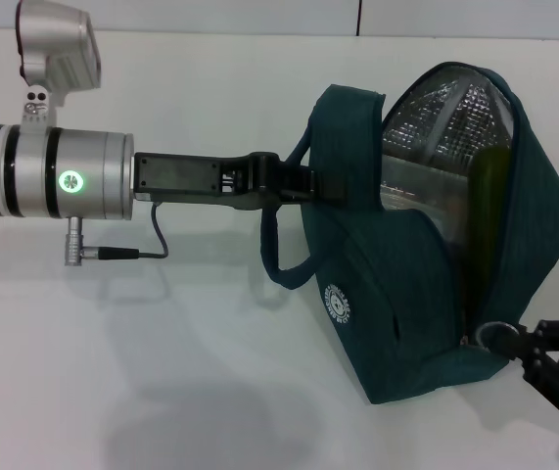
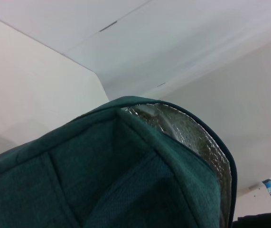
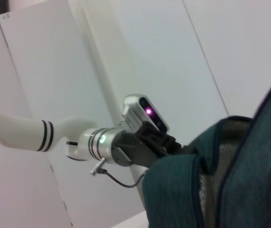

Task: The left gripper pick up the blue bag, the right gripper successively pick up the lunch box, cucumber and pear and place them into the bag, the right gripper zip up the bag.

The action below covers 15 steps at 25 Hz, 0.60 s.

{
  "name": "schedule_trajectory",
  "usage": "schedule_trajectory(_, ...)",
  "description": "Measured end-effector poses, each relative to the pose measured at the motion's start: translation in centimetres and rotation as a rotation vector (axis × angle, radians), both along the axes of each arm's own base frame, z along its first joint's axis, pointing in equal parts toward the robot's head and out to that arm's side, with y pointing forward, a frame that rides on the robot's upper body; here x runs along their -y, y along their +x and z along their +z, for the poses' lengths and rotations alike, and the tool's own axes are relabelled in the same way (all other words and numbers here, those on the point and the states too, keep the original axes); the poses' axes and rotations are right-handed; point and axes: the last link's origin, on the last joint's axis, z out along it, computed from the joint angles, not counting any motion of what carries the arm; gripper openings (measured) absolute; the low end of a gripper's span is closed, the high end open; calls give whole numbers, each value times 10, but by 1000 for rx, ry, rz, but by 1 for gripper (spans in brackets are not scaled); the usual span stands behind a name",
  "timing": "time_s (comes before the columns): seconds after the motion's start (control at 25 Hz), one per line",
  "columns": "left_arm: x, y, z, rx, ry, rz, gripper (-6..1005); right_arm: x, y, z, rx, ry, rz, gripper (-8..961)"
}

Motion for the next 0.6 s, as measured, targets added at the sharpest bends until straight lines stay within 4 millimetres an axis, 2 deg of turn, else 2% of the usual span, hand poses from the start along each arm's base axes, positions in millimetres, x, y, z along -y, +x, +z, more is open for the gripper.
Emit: schedule_trajectory(0.6, 11, -11, 8, 91, 146, -61, 192, -15, -15, -4, -10, 5, 56, 58)
